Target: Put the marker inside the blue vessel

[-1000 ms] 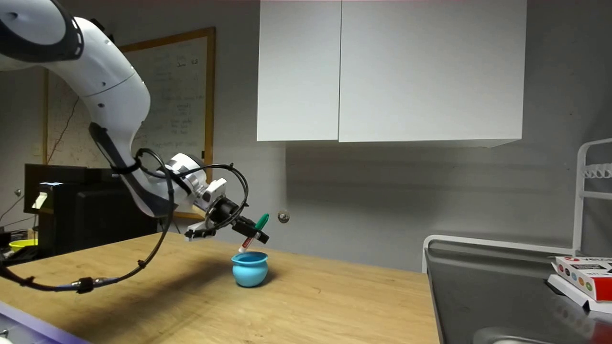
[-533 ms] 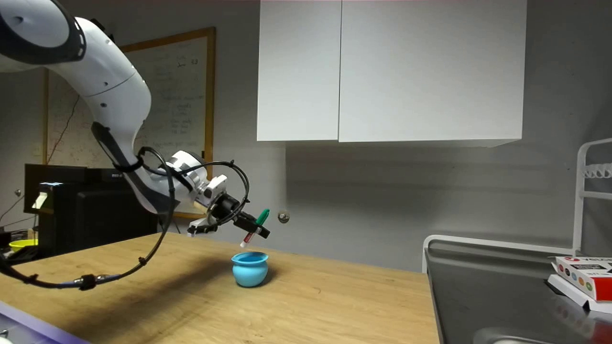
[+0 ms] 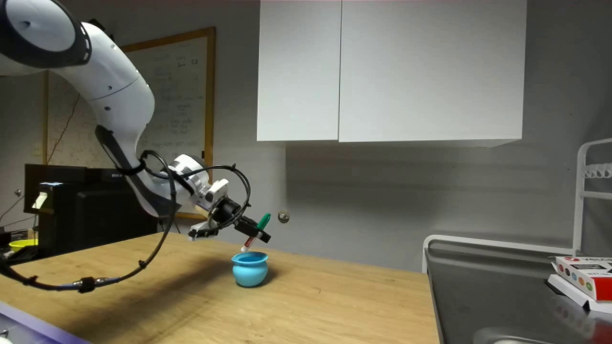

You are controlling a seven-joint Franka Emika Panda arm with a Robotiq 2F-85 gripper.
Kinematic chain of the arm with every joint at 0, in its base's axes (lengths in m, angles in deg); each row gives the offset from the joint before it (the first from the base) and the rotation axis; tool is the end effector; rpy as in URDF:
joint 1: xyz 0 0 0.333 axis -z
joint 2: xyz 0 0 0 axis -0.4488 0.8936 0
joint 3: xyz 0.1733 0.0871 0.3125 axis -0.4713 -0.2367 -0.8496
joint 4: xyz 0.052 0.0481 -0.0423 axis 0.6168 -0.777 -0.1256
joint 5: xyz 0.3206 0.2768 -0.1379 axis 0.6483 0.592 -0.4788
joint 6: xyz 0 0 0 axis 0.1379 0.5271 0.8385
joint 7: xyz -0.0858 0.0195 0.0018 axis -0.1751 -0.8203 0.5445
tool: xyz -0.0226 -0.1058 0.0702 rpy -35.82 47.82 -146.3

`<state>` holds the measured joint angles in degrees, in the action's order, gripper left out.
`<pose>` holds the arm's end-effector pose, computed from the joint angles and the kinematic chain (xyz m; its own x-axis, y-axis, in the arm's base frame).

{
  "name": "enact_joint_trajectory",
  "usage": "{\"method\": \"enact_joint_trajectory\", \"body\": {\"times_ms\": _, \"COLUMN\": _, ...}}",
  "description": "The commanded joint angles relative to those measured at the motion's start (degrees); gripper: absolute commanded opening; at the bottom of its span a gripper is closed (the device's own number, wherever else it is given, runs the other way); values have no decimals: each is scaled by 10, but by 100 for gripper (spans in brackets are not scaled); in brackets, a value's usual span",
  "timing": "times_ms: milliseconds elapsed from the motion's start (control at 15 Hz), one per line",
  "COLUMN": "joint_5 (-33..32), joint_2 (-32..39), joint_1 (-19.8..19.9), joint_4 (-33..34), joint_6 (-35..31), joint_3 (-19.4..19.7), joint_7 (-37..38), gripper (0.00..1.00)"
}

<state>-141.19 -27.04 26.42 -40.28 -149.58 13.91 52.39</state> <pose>0.5813 -0.0673 0.3488 0.2829 -0.4120 0.8662 -0.9339 -0.3240 0.1509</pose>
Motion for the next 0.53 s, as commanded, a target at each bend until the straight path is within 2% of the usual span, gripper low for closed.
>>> {"method": "enact_joint_trajectory", "body": {"times_ms": 0, "joint_5": -7, "joint_2": 27, "joint_1": 0, "joint_4": 16, "joint_6": 2, "joint_3": -1, "joint_7": 9, "gripper": 2}}
{"method": "enact_joint_trajectory", "body": {"times_ms": 133, "joint_5": -4, "joint_2": 34, "joint_1": 0, "joint_4": 20, "joint_6": 1, "joint_3": -1, "joint_7": 8, "gripper": 2}}
{"method": "enact_joint_trajectory", "body": {"times_ms": 200, "joint_5": -4, "joint_2": 36, "joint_1": 0, "joint_4": 21, "joint_6": 0, "joint_3": -1, "joint_7": 8, "gripper": 33}}
{"method": "enact_joint_trajectory", "body": {"times_ms": 267, "joint_5": -3, "joint_2": 38, "joint_1": 0, "joint_4": 23, "joint_6": 1, "joint_3": -1, "joint_7": 8, "gripper": 34}}
{"method": "enact_joint_trajectory", "body": {"times_ms": 467, "joint_5": -4, "joint_2": 39, "joint_1": 1, "joint_4": 26, "joint_6": 0, "joint_3": 0, "joint_7": 10, "gripper": 54}}
